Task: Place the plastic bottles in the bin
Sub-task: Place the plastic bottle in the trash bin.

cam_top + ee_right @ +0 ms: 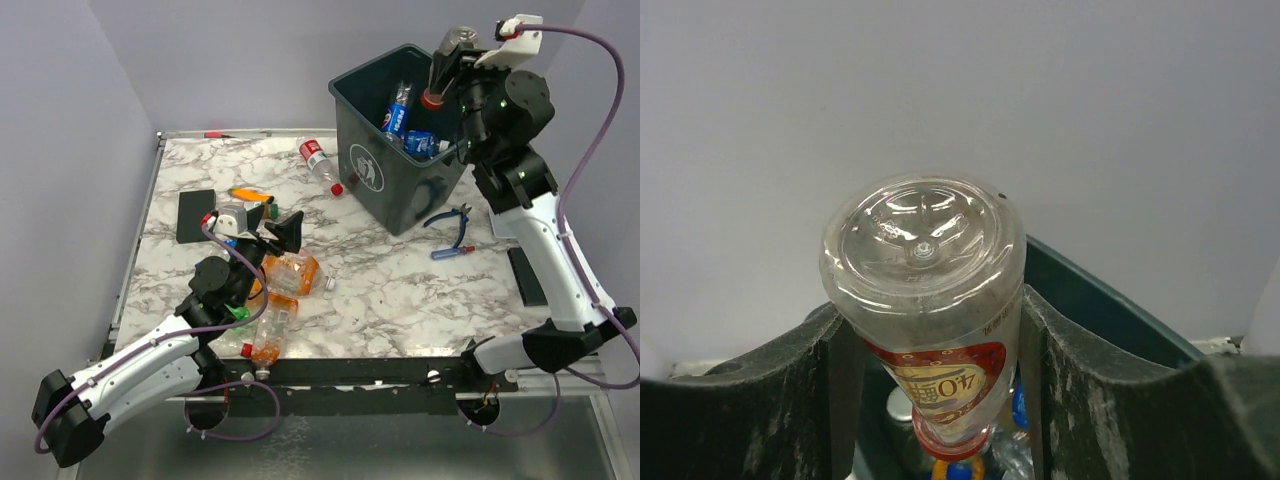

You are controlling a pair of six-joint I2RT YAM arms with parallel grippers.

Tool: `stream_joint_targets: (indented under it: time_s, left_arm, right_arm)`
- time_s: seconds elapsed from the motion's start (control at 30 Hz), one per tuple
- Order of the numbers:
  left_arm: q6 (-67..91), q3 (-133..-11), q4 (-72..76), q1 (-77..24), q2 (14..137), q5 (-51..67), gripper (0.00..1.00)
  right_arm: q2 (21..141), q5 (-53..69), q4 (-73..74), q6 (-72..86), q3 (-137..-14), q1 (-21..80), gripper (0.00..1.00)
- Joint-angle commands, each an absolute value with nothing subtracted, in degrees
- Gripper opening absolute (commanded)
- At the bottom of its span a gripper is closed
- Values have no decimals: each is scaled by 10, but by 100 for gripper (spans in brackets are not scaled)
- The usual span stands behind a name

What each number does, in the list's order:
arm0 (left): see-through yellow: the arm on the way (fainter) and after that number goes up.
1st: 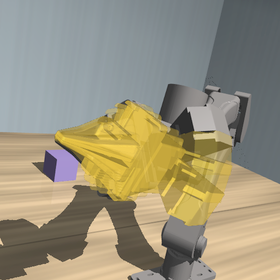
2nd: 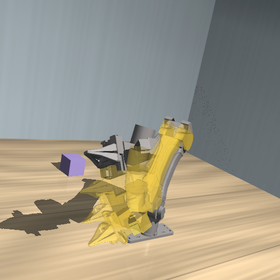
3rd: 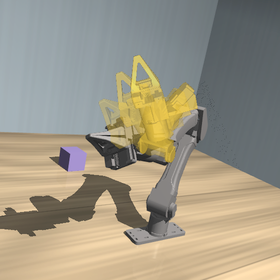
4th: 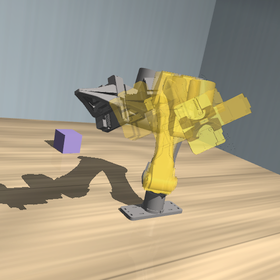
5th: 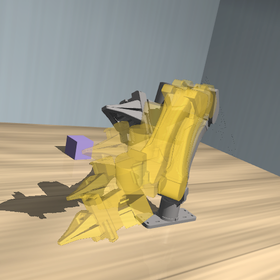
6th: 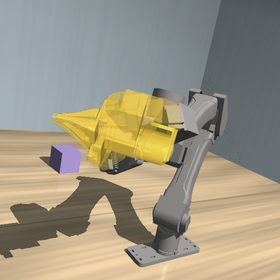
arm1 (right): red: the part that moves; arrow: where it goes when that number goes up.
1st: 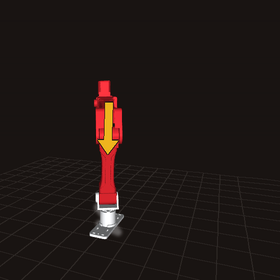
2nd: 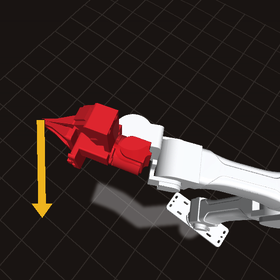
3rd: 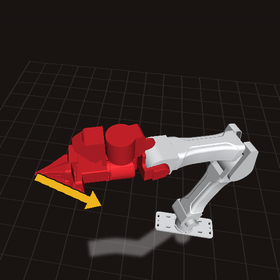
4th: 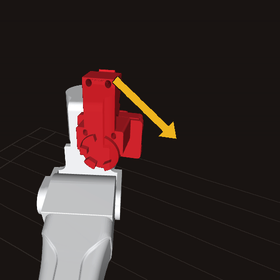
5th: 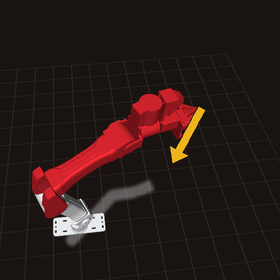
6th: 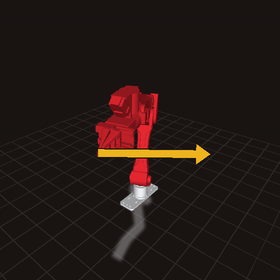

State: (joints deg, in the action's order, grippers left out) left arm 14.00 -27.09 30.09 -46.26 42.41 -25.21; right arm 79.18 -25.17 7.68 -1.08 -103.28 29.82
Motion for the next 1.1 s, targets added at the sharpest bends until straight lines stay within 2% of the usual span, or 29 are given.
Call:
stream_joint_targets:
  time_s: [0.0, 0.23, 0.4, 0.53, 1.07]
  left_arm:
    - [143, -276, 287, -465, 425, -272, 99]
    - [140, -277, 275, -465, 407, -312, 99]
    - [133, -278, 258, -465, 393, -384, 99]
    - [119, -280, 252, -465, 386, -431, 99]
    - [123, -285, 249, -462, 421, -408, 99]
  right_arm:
    - [840, -181, 75, 87, -1076, 236, 35]
    - [941, -73, 64, 177, -1102, 175, 35]
    - [1046, -12, 112, 208, -1192, 170, 33]
    - [1085, -4, 130, 197, -1203, 171, 33]
    - [1163, 98, 182, 165, -1192, 173, 33]
